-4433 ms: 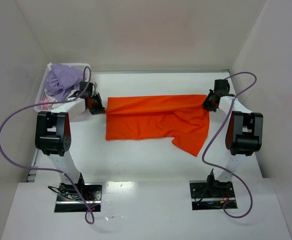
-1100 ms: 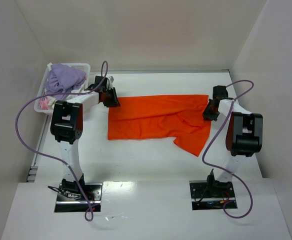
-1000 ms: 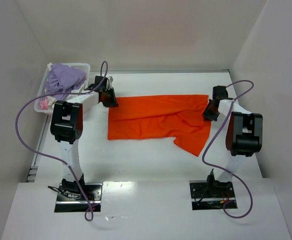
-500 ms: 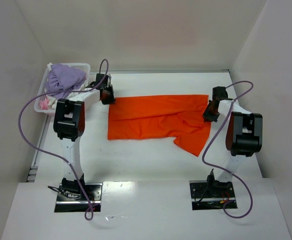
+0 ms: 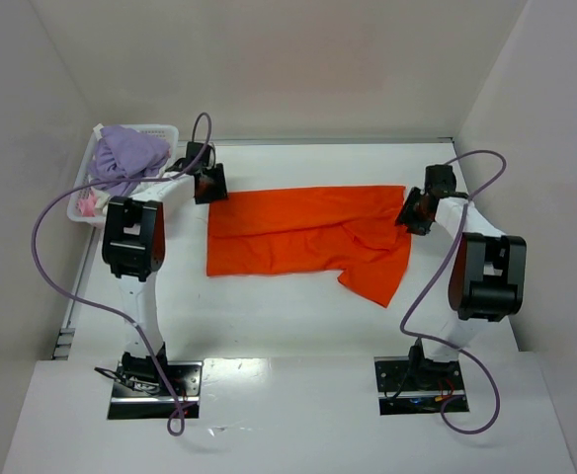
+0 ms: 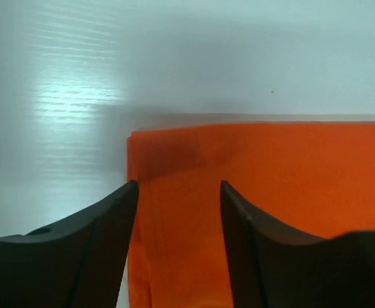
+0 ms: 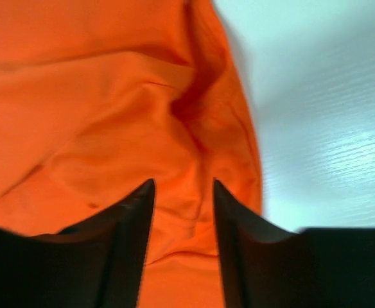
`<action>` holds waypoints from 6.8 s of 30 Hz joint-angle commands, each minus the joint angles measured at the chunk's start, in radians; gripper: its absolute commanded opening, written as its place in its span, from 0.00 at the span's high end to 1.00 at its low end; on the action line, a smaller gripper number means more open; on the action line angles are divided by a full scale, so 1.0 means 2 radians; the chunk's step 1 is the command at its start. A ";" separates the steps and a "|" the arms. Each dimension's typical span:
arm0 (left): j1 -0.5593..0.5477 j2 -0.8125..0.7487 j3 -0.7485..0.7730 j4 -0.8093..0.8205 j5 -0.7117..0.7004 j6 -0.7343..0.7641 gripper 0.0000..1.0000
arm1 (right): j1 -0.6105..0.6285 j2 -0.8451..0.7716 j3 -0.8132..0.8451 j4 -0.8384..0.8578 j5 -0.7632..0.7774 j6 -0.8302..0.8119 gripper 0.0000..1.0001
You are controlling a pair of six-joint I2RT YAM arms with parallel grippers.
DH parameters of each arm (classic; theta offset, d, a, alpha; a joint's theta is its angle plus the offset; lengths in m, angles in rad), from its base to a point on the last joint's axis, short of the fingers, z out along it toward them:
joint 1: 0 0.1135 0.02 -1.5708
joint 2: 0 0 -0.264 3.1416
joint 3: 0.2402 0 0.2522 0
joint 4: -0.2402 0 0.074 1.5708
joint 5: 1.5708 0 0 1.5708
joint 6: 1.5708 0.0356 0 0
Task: Fold and stack the t-shirts
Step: Fold the flattened tshirt in 1/3 of the way, then grap the side of the flattened tshirt closest away from the robot with both arms
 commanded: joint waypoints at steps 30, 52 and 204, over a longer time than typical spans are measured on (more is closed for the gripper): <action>-0.067 -0.100 -0.141 0.027 0.022 -0.022 0.29 | 0.016 -0.079 -0.007 0.045 -0.034 -0.018 0.20; -0.030 -0.031 -0.087 0.018 -0.020 -0.049 0.29 | 0.020 -0.003 0.042 0.050 -0.024 -0.013 0.20; 0.076 -0.420 -0.360 0.036 0.091 -0.107 0.01 | 0.099 -0.150 -0.233 0.148 0.030 0.191 0.39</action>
